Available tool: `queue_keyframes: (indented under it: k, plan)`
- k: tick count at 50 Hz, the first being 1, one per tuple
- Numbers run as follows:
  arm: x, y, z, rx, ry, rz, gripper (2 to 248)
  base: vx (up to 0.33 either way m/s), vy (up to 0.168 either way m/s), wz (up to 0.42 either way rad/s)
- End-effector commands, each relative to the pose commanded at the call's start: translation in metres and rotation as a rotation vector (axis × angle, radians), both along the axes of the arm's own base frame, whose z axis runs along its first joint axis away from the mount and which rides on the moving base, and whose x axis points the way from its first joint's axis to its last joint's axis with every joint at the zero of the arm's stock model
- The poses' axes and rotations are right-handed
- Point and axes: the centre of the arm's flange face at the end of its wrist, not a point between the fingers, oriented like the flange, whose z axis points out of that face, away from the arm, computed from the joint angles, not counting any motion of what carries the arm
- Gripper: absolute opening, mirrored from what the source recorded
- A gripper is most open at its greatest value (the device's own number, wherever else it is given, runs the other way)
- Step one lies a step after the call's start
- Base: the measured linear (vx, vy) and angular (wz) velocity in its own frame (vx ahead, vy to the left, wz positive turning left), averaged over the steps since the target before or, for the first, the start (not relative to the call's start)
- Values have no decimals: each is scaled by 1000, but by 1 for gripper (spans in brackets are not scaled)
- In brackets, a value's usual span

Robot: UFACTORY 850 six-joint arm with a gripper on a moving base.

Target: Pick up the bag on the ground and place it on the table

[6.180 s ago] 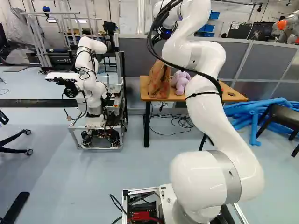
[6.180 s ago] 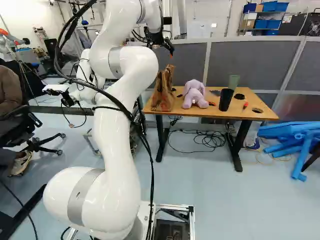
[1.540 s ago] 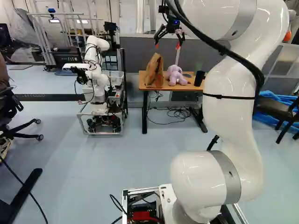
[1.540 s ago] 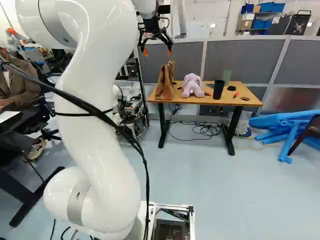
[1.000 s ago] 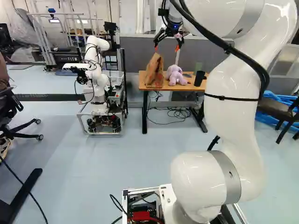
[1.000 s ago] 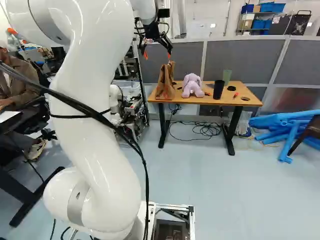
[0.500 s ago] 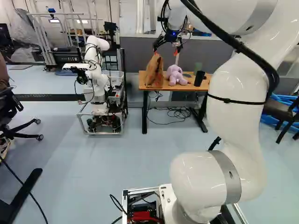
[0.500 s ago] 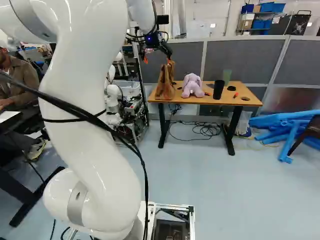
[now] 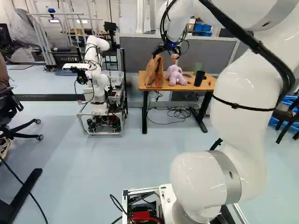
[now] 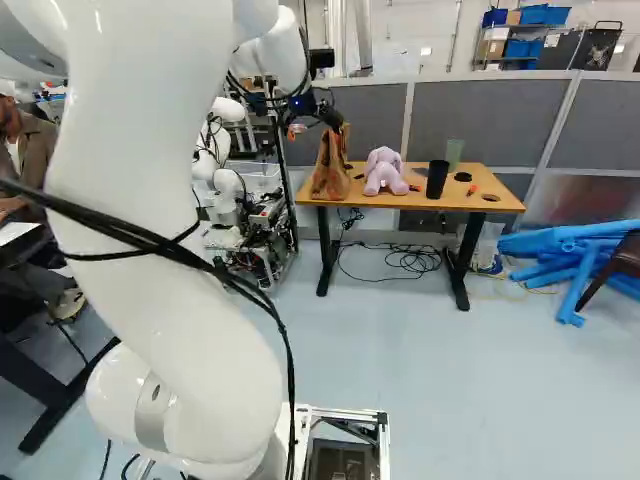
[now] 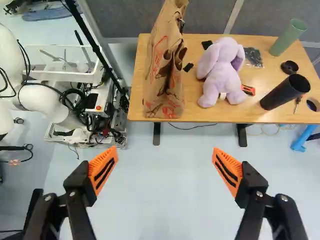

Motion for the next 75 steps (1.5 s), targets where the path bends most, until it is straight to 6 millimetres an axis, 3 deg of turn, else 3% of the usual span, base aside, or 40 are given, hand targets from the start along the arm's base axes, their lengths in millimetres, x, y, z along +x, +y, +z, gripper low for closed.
queue_keyframes:
  k: [22, 49, 75]
  plan:
    - [-45, 8, -65, -9, -106, 10, 247, 0, 0, 0]
    - [-125, 17, -149, -17, -242, 23, 247, 0, 0, 0]
    - [-199, 23, -209, -22, -344, 35, 247, 0, 0, 0]
